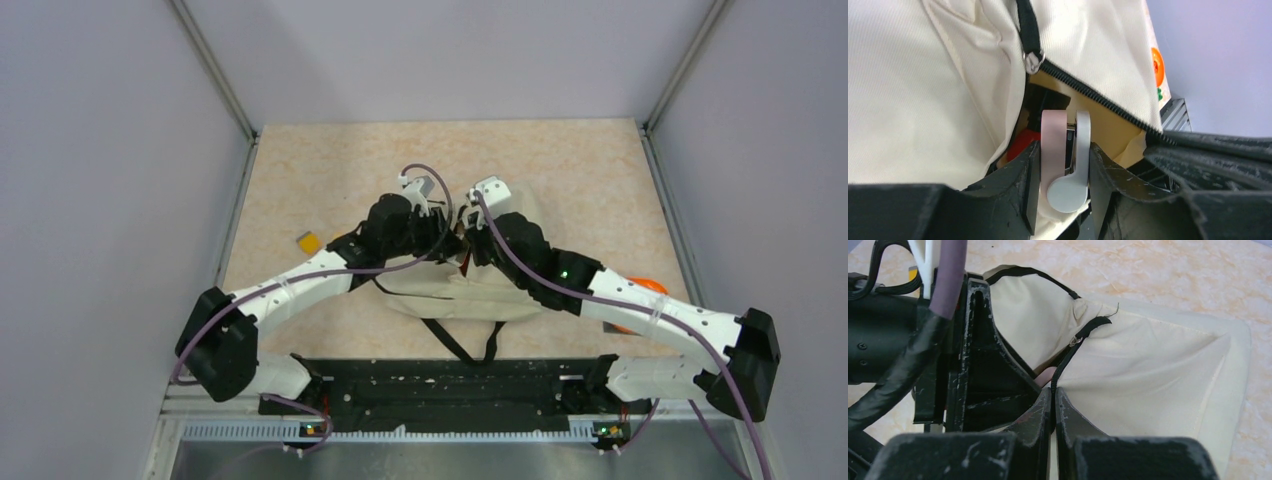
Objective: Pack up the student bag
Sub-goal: Place the stationery in the student bag.
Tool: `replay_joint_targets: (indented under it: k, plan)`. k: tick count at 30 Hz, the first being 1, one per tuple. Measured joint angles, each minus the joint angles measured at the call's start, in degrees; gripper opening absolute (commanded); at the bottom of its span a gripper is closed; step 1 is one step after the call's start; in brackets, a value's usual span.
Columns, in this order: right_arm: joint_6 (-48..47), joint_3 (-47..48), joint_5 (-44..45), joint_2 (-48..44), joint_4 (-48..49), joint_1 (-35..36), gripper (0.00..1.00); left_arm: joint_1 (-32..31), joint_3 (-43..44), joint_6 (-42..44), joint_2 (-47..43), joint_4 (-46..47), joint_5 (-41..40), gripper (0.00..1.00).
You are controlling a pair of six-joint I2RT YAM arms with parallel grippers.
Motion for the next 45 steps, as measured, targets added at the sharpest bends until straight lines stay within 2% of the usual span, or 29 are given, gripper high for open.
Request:
replay_joint_targets:
  k: [12,14,19,28,31,38,42,45]
  plan:
    - [0.5,0.0,-1.0,-0.2,-0.2,-0.2,0.0,-2.3,-0.9,-3.9,5.1,13.3,-2.1,0.44]
    - [0.5,0.0,-1.0,-0.3,-0.2,-0.2,0.0,-3.2,-1.3,-4.3,6.0,14.0,-2.4,0.48]
    - [0.6,-0.3,-1.1,-0.5,-0.3,-0.2,0.0,-4.2,-2.8,-4.7,6.1,13.8,-5.2,0.7]
    - [0.7,-0.3,-1.4,-0.6,-0.2,-0.2,0.0,-4.4,-4.0,-3.7,3.8,12.0,-9.3,0.77]
    - [0.7,-0.3,-1.7,-0.6,-0.3,-0.2,0.0,-4.5,-5.2,-1.8,0.5,10.9,-12.3,0.78]
    - [0.7,-0.3,-1.3,-0.6,-0.2,-0.2,0.0,-4.9,-8.7,3.9,-15.4,5.4,-22.1,0.82]
    - [0.9,-0.3,-1.3,-0.6,-0.2,-0.2,0.0,-3.9,-8.9,5.9,-23.4,-2.8,-29.3,0.84]
    - [1.0,-0.3,-1.3,-0.6,-0.2,-0.2,0.0,0.0,-8.9,6.6,-26.9,-9.4,-31.8,0.85]
